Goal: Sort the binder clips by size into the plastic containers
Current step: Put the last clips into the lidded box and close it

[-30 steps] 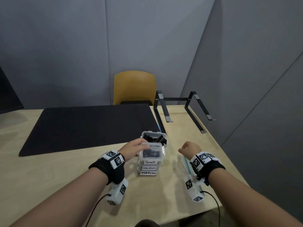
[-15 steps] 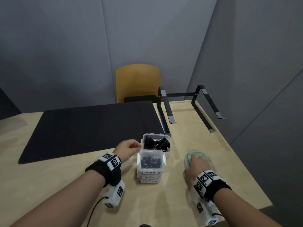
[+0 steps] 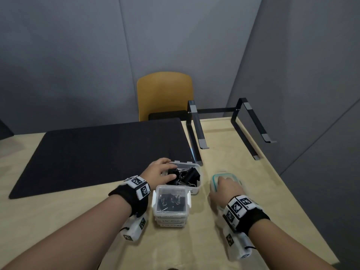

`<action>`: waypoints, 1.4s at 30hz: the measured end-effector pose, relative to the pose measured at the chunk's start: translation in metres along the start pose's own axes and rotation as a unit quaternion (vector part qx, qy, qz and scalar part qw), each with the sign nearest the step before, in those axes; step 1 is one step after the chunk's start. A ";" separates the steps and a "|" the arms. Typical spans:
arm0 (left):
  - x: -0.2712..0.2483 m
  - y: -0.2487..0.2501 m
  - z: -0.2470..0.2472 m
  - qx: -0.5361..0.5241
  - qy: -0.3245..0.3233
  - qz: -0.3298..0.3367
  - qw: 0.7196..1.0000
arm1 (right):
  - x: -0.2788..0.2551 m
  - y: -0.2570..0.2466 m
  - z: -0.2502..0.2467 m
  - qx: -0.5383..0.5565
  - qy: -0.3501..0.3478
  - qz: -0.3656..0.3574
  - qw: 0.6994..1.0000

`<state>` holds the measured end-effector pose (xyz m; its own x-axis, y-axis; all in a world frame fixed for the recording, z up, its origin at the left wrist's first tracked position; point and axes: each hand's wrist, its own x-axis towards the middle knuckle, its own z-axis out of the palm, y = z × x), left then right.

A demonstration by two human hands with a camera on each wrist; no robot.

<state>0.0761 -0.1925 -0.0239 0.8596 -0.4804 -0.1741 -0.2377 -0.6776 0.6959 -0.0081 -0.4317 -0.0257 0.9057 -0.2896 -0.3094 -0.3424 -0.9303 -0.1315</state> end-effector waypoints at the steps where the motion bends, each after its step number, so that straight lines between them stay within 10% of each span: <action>1: 0.000 0.000 0.002 -0.001 0.002 0.000 1.000 | 0.002 0.000 -0.001 0.023 -0.007 0.005 1.000; 8: 0.000 0.001 0.004 -0.011 0.036 -0.001 0.999 | 0.011 -0.032 -0.022 0.210 0.125 -0.114 0.963; 23: 0.012 -0.014 0.017 -0.058 0.028 0.062 0.996 | 0.013 -0.047 -0.028 0.260 0.028 -0.194 0.945; 42: 0.002 -0.015 0.018 0.037 0.016 0.058 0.997 | 0.002 -0.042 -0.033 0.009 0.038 -0.319 0.947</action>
<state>0.0730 -0.1930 -0.0471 0.8379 -0.5410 -0.0720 -0.3688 -0.6586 0.6559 0.0167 -0.4005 0.0097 0.9450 0.3137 -0.0920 0.2769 -0.9176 -0.2853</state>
